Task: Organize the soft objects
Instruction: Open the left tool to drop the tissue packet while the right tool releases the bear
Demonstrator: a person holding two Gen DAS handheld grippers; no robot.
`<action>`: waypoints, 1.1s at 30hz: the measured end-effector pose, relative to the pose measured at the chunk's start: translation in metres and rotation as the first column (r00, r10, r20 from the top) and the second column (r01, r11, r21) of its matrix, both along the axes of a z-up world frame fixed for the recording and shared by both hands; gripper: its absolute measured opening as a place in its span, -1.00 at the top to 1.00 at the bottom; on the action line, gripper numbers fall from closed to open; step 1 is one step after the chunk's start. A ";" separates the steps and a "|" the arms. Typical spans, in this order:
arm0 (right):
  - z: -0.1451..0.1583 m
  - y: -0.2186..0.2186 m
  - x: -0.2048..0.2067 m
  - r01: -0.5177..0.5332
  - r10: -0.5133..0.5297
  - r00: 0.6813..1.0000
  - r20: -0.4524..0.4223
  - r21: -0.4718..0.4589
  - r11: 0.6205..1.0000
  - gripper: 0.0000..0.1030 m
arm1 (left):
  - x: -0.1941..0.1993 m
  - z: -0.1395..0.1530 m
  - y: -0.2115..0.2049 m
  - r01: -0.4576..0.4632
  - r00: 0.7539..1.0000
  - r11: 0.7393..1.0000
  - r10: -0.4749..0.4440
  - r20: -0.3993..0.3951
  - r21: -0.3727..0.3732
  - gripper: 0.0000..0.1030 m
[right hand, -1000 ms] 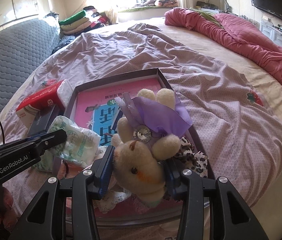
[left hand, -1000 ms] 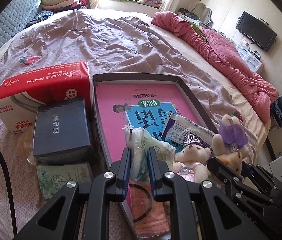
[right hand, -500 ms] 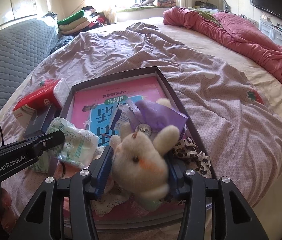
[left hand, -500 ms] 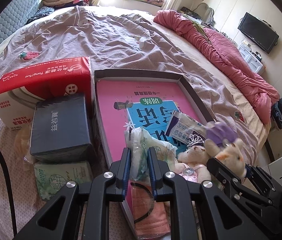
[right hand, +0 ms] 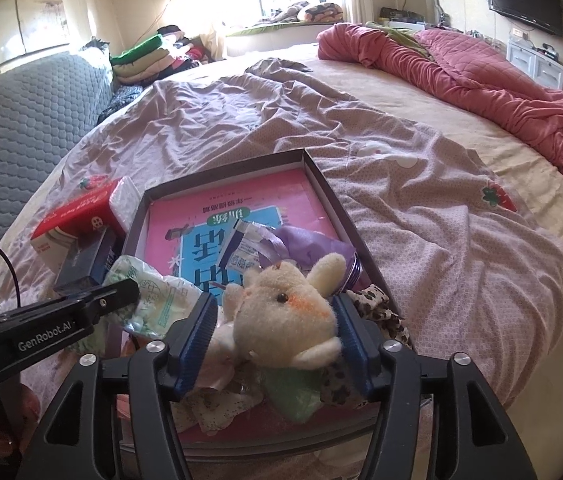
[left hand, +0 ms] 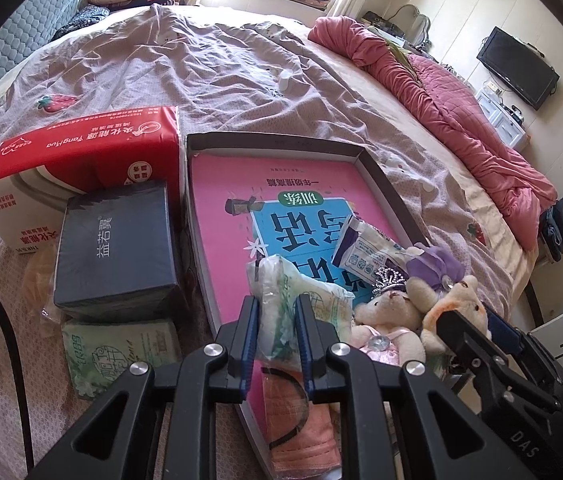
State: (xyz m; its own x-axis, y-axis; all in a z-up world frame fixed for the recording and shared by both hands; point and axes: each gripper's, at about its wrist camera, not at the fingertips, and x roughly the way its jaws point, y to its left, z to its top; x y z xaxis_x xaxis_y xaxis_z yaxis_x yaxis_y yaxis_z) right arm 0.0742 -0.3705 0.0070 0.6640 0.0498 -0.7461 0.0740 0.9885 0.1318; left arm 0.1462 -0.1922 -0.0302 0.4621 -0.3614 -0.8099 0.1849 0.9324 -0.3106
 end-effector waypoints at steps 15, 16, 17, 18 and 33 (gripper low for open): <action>0.008 -0.003 -0.005 0.019 -0.019 1.000 0.015 -0.007 1.000 -0.31 | -0.003 0.000 -0.001 0.008 1.000 1.000 -0.008 -0.023 -0.006 0.24; 0.008 -0.003 -0.005 0.019 -0.019 1.000 0.013 -0.008 1.000 -0.32 | -0.004 0.001 -0.002 0.012 1.000 1.000 -0.013 -0.021 -0.011 0.16; 0.008 -0.003 -0.005 0.020 -0.020 1.000 0.012 -0.010 1.000 -0.33 | -0.004 0.002 -0.002 0.015 1.000 1.000 -0.015 -0.020 -0.012 0.11; 0.008 -0.003 -0.005 0.023 -0.022 1.000 0.012 -0.012 1.000 -0.33 | -0.005 0.003 -0.003 0.017 1.000 1.000 -0.017 -0.016 -0.010 0.03; 0.014 -0.005 -0.011 0.046 -0.046 0.999 0.015 -0.023 0.999 -0.42 | -0.013 0.014 -0.003 0.039 0.999 0.999 -0.039 -0.004 -0.004 -0.44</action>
State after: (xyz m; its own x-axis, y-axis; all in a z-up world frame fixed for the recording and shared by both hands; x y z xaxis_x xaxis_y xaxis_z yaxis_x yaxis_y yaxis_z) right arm 0.0635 -0.3758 0.0208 0.6758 0.0012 -0.7371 0.1179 0.9869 0.1098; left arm 0.1334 -0.1951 -0.0159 0.4438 -0.3825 -0.8104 0.2197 0.9232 -0.3154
